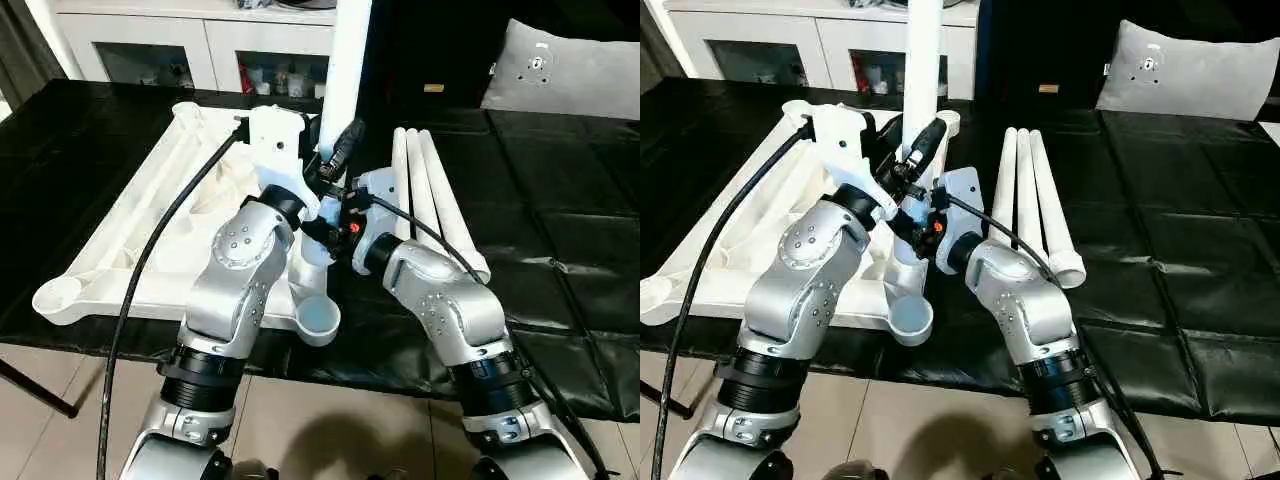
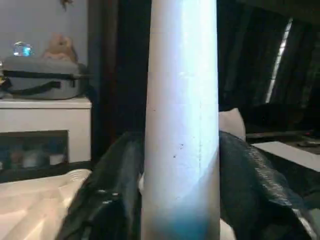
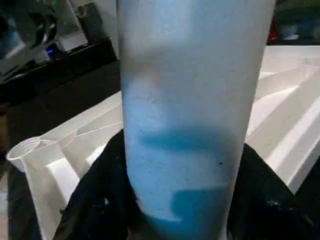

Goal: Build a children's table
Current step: Move to table

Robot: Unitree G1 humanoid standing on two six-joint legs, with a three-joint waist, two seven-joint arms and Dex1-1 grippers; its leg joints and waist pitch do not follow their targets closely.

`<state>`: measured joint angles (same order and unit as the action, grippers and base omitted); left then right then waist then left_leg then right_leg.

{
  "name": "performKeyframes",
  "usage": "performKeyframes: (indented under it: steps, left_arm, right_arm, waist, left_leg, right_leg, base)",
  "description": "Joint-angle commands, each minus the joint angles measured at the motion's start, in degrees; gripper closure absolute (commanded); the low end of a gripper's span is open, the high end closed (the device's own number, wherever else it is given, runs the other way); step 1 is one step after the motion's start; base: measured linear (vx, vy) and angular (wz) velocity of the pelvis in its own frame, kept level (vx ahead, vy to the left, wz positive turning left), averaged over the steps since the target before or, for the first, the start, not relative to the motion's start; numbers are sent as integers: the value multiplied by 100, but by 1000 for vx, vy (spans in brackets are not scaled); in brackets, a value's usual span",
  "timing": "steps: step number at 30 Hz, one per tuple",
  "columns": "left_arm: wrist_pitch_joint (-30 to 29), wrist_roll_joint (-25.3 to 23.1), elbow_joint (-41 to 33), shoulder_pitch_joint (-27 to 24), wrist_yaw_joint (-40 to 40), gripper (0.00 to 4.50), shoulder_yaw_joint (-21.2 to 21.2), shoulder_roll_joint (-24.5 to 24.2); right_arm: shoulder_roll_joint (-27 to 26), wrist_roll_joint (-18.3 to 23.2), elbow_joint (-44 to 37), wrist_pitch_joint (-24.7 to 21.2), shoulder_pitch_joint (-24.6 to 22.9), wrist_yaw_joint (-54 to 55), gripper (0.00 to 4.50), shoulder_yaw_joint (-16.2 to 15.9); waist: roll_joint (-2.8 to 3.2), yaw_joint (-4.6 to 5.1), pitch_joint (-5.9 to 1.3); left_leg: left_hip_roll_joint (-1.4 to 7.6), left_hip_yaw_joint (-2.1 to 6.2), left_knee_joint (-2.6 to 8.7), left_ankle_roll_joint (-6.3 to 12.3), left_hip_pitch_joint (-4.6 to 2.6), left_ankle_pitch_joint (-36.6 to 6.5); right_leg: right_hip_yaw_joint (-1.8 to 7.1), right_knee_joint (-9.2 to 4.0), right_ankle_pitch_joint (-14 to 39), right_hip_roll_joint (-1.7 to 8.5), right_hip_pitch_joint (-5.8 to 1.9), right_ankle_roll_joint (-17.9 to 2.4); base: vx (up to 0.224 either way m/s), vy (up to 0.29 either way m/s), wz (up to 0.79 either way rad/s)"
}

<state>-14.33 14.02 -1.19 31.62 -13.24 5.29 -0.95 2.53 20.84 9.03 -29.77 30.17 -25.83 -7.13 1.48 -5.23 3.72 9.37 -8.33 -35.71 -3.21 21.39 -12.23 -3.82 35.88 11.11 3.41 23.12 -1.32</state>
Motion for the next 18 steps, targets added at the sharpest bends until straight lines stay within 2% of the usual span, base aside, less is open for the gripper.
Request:
performKeyframes:
  steps: [1, 3, 4, 5, 7, 8, 13, 14, 15, 18]
  left_arm:
    - [-253, 304, -144, 84, -288, 180, -207, -139]
    - [-321, 362, -102, 136, -371, 156, -270, -225]
    - [-371, 426, -39, 195, -394, 155, -340, -249]
    - [-409, 481, 3, 234, -413, 155, -391, -260]
    - [-672, 964, -57, 313, -674, 120, -551, -259]
    - [-861, 1238, -132, 324, -836, 113, -605, -266]
    - [-1391, 2114, -427, 261, -1404, 111, -719, -312]
    - [-1544, 2553, -514, 268, -1466, 111, -884, -213]
    - [-1544, 2553, -514, 268, -1466, 111, -884, -213]
    - [-1662, 2955, -568, 314, -1434, 111, -1067, -74]
  right_arm:
    - [171, 195, -229, -16, -6, -360, 254, 152]
    - [290, 265, -284, 0, -29, -583, 255, 164]
    - [354, 292, -285, 19, -31, -691, 255, 182]
    - [393, 306, -282, 33, -30, -759, 255, 195]
    - [573, 341, -282, 34, -53, -1059, 255, 168]
    - [675, 352, -303, 33, -78, -1227, 255, 126]
    - [1078, 563, -465, -76, -214, -1941, 255, -2]
    - [1214, 621, -526, -93, -267, -2170, 255, -31]
    - [1214, 621, -526, -93, -267, -2170, 255, -31]
    - [1277, 662, -554, -118, -303, -2320, 255, -10]
  waist:
    - [19, -25, -438]
    - [16, -23, -432]
    - [-9, -20, -435]
    - [-1, -27, -437]
    - [-32, -37, -443]
    - [-22, -45, -440]
    - [-21, -90, -439]
    - [-13, -97, -437]
    - [-23, -111, -437]
    - [-43, -105, -427]
  left_leg:
    - [329, 85, 436, -22, -10, -413]
    - [323, 78, 433, 9, -10, -443]
    - [320, 77, 429, 28, 0, -414]
    - [320, 77, 425, 48, -3, -358]
    - [314, 68, 419, 73, -10, -319]
    - [312, 65, 412, 89, -4, -286]
    - [316, 52, 395, 209, -4, -274]
    - [314, 51, 390, 218, 10, -281]
    - [312, 49, 387, 222, 7, -281]
    - [308, 50, 395, 254, 22, -353]
  right_leg:
    - [327, -345, 222, 505, -387, -1163]
    - [328, -355, 240, 497, -385, -1174]
    - [328, -352, 219, 501, -398, -1184]
    - [326, -344, 199, 500, -394, -1198]
    - [325, -344, 210, 503, -399, -1223]
    - [322, -332, 185, 504, -395, -1287]
    - [319, -337, 236, 502, -396, -1360]
    - [319, -330, 270, 505, -405, -1374]
    - [316, -339, 287, 503, -405, -1383]
    - [308, -376, 524, 496, -408, -1343]
  base:
    - [0, 0, 0]
    - [0, 0, 0]
    - [0, 0, 0]
    - [0, 0, 0]
    - [0, 0, 0]
    - [0, 0, 0]
    - [0, 0, 0]
    - [0, 0, 0]
    - [0, 0, 0]
    - [0, 0, 0]
